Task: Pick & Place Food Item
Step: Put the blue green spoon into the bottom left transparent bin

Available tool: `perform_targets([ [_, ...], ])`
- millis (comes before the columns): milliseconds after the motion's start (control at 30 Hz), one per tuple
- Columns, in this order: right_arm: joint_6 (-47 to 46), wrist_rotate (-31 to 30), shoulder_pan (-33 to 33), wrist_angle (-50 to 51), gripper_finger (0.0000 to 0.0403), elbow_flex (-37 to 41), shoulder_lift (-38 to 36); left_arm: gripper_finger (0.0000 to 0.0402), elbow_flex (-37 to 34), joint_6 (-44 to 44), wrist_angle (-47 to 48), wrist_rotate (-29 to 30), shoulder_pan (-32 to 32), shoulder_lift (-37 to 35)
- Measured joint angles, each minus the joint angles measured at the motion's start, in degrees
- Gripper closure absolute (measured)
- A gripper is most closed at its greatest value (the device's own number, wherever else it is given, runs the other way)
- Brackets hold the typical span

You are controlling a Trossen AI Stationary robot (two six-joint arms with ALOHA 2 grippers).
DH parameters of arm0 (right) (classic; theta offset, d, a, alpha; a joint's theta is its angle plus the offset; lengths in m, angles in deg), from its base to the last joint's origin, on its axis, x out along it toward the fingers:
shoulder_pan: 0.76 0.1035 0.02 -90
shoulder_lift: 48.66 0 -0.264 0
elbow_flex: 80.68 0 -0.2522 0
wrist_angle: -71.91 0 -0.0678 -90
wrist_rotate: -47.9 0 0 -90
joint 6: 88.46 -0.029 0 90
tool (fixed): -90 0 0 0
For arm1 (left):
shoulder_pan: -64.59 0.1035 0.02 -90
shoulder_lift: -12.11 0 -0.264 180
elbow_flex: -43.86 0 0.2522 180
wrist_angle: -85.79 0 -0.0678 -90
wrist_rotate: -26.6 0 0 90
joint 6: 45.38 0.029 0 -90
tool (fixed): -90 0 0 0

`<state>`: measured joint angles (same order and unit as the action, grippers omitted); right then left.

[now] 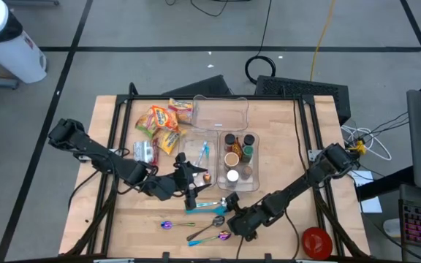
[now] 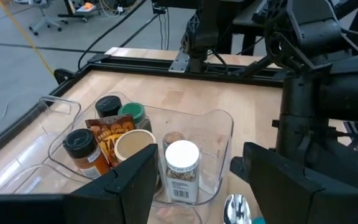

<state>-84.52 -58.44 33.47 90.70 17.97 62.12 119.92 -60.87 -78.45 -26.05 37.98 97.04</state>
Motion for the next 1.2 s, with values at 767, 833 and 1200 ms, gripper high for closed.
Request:
perform_targets([
  [767,12.68,7.61,3.25,-4.94,0.0165,0.02,-1.44,0.0158,0.00,-0.27,-0.44,-4.81,0.02,0.02],
  [833,13.74,9.03,3.05,-6.30,0.0171,0.02,-1.29,0.0158,0.00,-0.24,-0.49,-4.79,0.02,0.02],
  [1200,14.40,16.53,-0.53,-10.65,0.0248,-0.02,2.65,0.0158,0.00,-0.26,-0.57,-4.80,0.02,0.02],
])
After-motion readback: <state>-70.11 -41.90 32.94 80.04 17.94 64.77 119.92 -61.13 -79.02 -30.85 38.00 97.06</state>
